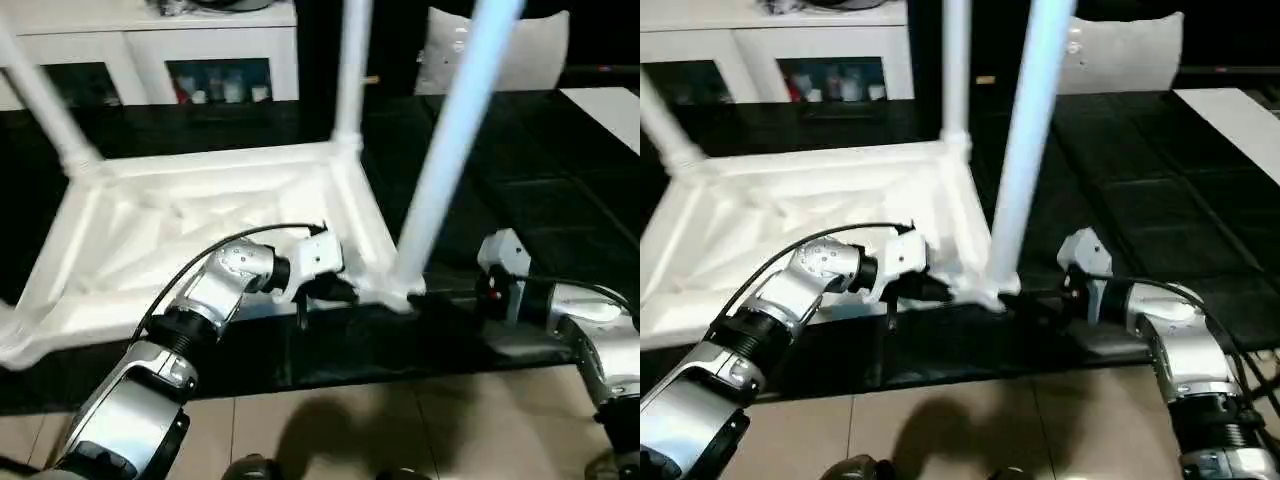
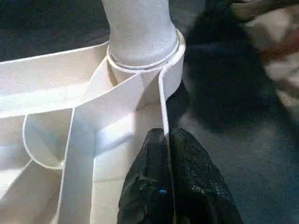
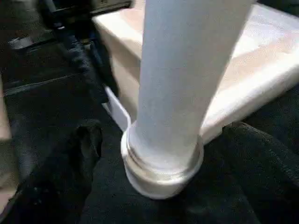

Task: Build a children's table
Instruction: Rotate leg to tighten

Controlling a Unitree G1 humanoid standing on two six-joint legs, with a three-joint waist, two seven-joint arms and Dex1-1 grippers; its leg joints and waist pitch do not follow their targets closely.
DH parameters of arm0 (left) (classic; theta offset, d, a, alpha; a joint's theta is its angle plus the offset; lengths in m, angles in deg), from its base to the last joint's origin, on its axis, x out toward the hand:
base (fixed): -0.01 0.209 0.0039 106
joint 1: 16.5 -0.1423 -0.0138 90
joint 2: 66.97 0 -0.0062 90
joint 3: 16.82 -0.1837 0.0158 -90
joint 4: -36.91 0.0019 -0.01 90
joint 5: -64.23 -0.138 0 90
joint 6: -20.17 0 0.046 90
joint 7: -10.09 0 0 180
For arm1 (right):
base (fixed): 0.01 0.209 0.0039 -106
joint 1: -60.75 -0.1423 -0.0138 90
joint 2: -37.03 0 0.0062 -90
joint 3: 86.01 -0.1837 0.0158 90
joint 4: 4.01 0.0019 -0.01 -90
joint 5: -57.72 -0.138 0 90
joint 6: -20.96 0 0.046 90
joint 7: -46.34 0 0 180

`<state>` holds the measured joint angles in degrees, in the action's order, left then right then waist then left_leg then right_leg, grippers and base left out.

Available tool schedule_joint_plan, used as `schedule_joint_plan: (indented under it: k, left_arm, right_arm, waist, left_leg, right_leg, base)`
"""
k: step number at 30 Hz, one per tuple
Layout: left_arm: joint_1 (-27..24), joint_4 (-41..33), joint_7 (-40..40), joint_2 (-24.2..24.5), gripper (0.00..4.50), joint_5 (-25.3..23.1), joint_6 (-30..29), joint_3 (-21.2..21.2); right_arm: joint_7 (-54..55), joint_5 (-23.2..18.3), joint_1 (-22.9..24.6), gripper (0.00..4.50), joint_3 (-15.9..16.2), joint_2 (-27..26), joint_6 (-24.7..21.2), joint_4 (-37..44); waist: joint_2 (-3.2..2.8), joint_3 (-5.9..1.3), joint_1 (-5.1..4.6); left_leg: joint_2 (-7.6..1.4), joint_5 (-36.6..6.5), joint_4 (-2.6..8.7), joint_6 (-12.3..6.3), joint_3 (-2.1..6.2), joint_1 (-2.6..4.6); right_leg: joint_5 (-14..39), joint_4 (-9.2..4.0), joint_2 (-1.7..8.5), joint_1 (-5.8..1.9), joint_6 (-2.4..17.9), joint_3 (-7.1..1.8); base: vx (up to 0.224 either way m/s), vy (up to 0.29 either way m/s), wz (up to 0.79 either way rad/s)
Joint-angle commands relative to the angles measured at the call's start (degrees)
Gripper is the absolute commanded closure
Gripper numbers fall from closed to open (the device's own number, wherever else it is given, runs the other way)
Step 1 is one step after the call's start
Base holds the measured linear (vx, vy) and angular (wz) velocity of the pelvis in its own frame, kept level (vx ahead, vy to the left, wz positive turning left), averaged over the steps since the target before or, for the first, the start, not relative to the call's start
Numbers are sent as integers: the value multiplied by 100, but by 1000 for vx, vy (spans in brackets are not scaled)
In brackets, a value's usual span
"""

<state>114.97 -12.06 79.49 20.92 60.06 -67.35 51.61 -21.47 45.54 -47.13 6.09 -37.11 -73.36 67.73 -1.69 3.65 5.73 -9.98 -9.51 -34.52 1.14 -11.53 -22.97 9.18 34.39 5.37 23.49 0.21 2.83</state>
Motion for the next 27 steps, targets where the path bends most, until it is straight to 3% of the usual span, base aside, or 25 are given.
schedule_joint_plan:
  k: [1, 11, 16, 17, 27]
  left_arm:
    - [108, -246, 525, 26, 450, 44, 305, -204]
    - [95, -258, 1003, 156, 450, 68, 550, -333]
    - [112, -205, 997, 156, 450, 28, 619, -299]
    - [103, -215, 993, 161, 450, 27, 620, -296]
    - [88, -177, 949, 188, 450, 13, 639, -287]
  right_arm:
    - [-356, -127, -82, 5, 93, 106, 37, -58]
    - [-1232, -453, -228, 101, 327, 197, -379, -49]
    - [-1401, -477, -280, 146, 369, 191, -403, -80]
    - [-1425, -484, -275, 146, 382, 191, -435, -63]
    - [-1693, -512, -310, 239, 500, 240, -625, -57]
  waist:
    - [66, -463, -13]
    - [60, -462, 51]
    - [61, -469, 52]
    - [94, -466, 48]
    - [80, -460, 74]
  left_leg:
    - [-337, -1426, 386, -469, 133, 190]
    - [-352, -1502, 407, -375, 144, 193]
    - [-350, -1412, 401, -387, 144, 188]
    - [-346, -1415, 401, -394, 139, 184]
    - [-352, -1464, 406, -343, 143, 193]
  right_leg:
    - [1270, -404, 323, -267, 1489, -173]
    - [1386, -396, 341, -259, 1475, -171]
    - [1299, -383, 336, -263, 1496, -170]
    - [1319, -390, 333, -265, 1490, -168]
    - [1550, -406, 348, -252, 1416, -174]
  base:
    - [0, 0, 0]
    - [0, 0, 0]
    - [0, 0, 0]
    - [0, 0, 0]
    - [0, 0, 0]
